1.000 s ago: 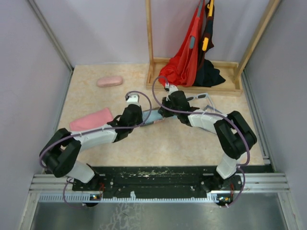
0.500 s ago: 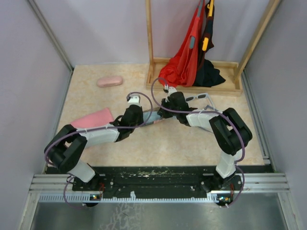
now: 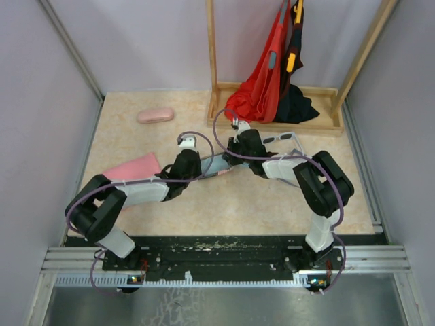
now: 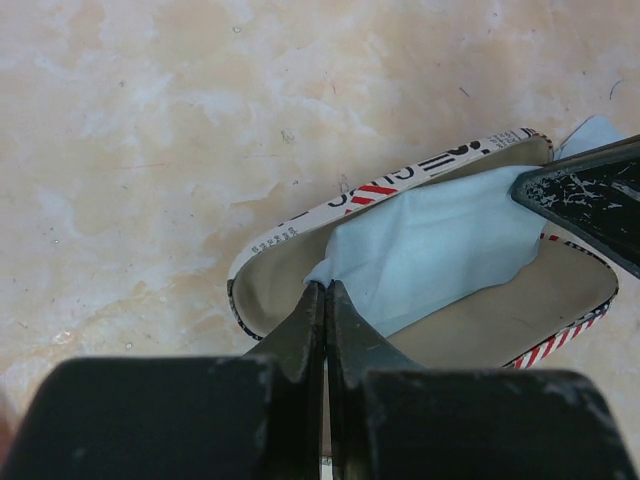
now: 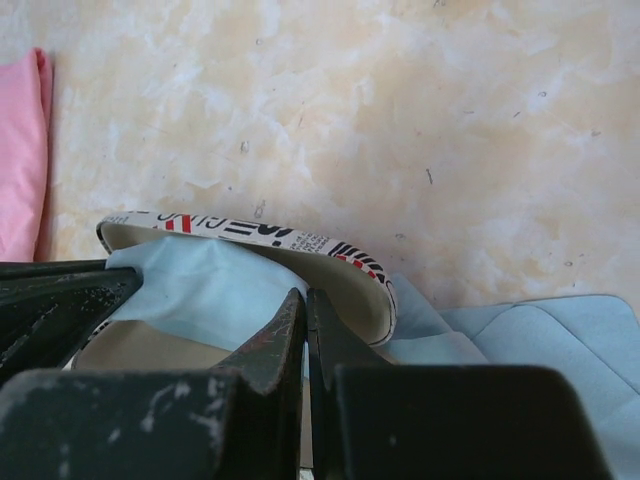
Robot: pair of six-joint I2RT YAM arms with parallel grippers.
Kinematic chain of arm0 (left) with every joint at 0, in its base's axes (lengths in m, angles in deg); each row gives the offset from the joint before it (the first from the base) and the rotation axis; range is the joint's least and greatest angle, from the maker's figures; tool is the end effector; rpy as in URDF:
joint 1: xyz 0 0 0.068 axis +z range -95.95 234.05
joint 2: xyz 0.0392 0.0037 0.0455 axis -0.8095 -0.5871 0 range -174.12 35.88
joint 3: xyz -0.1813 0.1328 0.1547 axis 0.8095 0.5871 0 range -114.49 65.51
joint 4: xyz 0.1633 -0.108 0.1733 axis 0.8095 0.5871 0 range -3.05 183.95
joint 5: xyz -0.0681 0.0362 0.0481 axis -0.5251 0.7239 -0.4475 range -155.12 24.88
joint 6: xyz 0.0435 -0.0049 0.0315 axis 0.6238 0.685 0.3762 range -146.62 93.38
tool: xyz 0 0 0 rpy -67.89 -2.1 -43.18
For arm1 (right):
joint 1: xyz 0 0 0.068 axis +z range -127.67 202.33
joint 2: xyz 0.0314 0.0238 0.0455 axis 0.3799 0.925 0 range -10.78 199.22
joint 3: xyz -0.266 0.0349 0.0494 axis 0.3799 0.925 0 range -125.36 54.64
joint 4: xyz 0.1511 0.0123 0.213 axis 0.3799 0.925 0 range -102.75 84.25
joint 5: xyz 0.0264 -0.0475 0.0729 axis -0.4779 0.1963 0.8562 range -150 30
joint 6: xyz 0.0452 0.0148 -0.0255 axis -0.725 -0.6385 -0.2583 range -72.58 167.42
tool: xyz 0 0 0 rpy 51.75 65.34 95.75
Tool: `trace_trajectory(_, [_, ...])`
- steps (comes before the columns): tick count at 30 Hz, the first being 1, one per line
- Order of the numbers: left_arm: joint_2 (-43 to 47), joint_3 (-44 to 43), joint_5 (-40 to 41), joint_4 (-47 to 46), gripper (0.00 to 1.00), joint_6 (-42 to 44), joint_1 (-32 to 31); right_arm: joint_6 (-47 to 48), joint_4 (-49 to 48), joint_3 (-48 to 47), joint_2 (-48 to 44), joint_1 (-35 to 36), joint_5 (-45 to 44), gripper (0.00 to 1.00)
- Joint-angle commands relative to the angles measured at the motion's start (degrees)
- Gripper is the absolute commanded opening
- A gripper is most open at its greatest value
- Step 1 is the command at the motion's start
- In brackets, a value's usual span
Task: Organize the sunglasses
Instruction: Place the glasses cleaning cloth in the sunglasses case.
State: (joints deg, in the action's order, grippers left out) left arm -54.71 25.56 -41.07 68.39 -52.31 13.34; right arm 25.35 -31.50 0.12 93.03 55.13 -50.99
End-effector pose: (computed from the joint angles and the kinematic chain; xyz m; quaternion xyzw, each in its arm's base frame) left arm 0.2481 -0.1942 0.1695 0.0117 0.8616 -0.1068 0.4961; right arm 0.3183 0.2119 0.1677 -0.1198 0.8583 0.2883 0.4073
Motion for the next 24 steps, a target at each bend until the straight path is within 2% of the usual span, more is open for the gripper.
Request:
trace_trajectory(1, [-0.3, 0.9, -0.5, -2.8, 0.01, -0.1, 0.7, 0.1, -5.3, -1.1, 0.1, -0.4, -1.3, 0.0])
trace_trajectory(24, [-2.1, 0.3, -0.7, -3.6, 0.01, -0.1, 2.1, -1.2, -5.9, -2.0, 2.5, -1.3, -1.6, 0.0])
